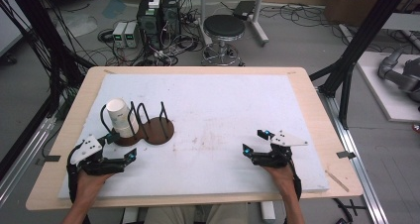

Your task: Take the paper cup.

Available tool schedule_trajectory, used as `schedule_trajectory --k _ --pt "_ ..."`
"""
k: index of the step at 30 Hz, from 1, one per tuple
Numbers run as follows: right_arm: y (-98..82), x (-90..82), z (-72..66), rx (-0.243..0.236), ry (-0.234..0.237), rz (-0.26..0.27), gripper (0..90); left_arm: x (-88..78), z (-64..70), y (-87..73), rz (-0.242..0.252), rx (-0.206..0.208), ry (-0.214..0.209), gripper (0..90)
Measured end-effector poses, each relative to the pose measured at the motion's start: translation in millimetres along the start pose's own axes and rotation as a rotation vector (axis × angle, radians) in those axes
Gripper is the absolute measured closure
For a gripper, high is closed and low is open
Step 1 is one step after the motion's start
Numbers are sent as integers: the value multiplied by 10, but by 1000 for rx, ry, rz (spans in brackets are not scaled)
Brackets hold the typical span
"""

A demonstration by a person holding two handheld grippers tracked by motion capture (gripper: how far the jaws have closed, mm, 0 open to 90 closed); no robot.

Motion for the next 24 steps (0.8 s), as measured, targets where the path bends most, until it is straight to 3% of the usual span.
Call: schedule_trajectory --k 24 --pt "-13 19 -8 -7 13 -21 180 -10 12 8 2 -28 -24 103"
Point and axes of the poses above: each handheld gripper's, and its own axes: x roughly forward along the jaws, y roughly out of its top, z roughly to its right, the point moved 10 cm from there along x, roughly forward along the jaws, and after that the axes turned 2 degrees about -y, right-handed, at the moved point
